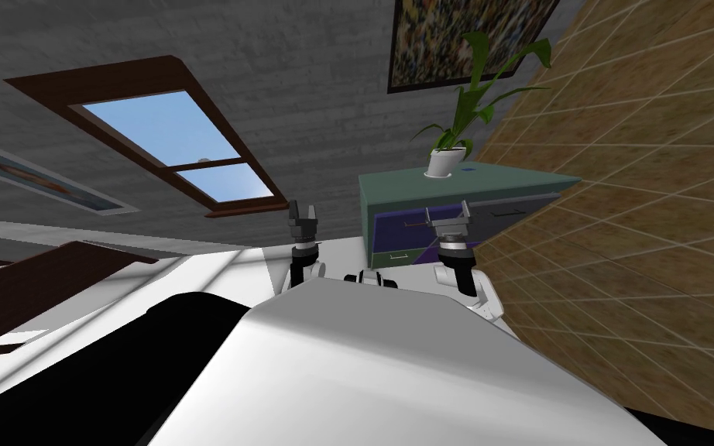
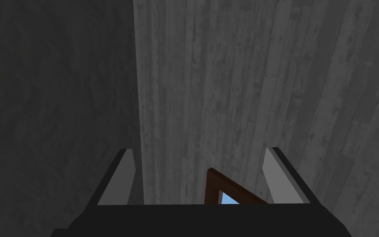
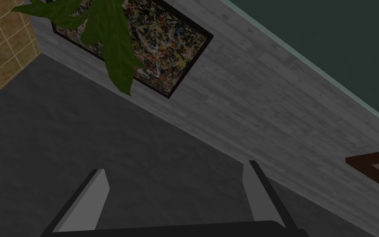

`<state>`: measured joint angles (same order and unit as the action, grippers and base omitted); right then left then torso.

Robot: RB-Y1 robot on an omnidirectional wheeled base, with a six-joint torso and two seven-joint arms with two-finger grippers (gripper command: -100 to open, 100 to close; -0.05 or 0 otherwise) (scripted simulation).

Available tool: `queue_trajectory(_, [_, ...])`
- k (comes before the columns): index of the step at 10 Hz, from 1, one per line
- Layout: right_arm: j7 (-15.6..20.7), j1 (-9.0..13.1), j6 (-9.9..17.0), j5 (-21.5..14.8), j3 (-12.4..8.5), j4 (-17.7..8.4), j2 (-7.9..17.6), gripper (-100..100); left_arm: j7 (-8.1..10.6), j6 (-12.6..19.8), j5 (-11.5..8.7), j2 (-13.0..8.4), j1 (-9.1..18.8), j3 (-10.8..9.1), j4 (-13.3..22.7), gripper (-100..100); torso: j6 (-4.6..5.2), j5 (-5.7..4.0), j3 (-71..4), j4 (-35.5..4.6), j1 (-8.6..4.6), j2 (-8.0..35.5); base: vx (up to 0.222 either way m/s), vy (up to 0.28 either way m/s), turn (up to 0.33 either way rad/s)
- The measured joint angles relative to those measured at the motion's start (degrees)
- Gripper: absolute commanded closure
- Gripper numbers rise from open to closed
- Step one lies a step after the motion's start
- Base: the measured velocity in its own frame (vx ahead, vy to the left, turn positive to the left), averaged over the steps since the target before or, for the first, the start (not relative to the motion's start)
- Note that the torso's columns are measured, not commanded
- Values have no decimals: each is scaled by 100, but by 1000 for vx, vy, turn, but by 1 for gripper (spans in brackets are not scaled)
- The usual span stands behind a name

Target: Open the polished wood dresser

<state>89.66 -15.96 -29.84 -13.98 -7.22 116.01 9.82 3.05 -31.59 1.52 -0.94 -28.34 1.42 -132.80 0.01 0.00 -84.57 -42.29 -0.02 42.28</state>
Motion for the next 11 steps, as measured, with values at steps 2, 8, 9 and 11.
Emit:
queue_trajectory(2, [311, 14, -11, -109, -47, -132, 12, -100, 0, 0, 0, 0, 0, 0, 0, 0, 1, 1, 0, 0, 2, 1, -9, 11, 13])
queue_trajectory(8, [1211, 74, -20, -380, -143, -483, 15, -100, 0, 0, 0, 0, 0, 0, 0, 0, 0, 0, -1, 0, -1, -1, -11, 14, 54])
queue_trajectory(9, [1357, 84, -19, -445, -181, -570, 28, -100, 0, 0, 0, 0, 0, 0, 0, 0, -2, 0, 0, 0, 2, -1, -9, 13, 57])
queue_trajectory(11, [1638, 97, -25, -510, -189, -657, 7, -100, 0, 0, 0, 0, 0, 0, 0, 0, 0, 0, -1, 0, 0, -1, -7, 11, 34])
